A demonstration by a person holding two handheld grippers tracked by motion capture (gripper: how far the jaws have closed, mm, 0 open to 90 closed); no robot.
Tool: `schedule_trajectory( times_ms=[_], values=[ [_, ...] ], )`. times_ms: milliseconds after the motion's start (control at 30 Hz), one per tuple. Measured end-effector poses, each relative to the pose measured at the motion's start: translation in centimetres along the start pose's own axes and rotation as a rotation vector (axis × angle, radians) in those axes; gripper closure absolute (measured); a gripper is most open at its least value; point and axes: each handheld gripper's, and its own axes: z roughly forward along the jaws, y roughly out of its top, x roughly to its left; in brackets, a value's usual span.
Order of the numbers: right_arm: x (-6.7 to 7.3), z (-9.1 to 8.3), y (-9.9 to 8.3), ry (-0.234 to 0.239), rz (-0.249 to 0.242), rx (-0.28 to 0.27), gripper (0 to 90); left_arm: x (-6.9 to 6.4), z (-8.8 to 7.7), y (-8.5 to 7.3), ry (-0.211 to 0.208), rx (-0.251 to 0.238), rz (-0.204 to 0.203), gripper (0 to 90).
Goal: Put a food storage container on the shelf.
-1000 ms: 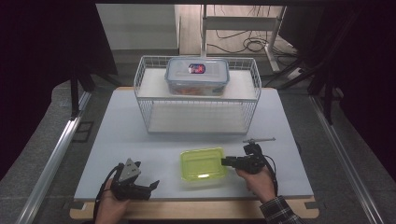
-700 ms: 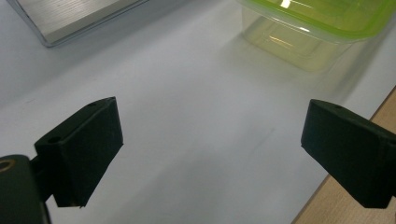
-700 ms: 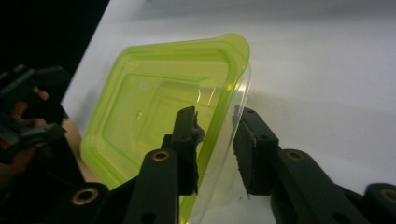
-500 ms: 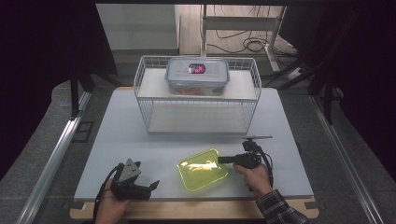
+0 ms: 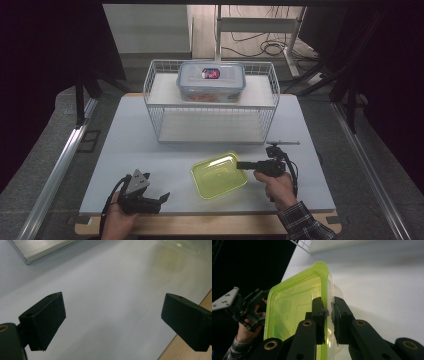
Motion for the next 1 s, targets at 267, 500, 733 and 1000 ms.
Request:
schedule_trajectory(
  times_ms=[267,500,733,1000],
  values=[
    [0.7,-1.1,0.8,0.018,-0.007,-0.042,80.5,0.1,0.0,-0.1,-0.002,-0.005,-0.01,5.4],
    [1.4,-1.7,1.7,0.046,-0.01,-0.062,80.5,0.1,-0.1,0.0,-0.003,-0.012,-0.01,5.4],
    [2.8,-2.7,3.1,0.059,-0.023,-0.081,80.5,0.2,-0.1,0.0,-0.006,-0.018,-0.013,5.4],
    [4.8,-3.9,5.2,0.067,-0.051,-0.104,80.5,0.1,-0.2,0.0,-0.006,-0.019,-0.009,5.3]
  ],
)
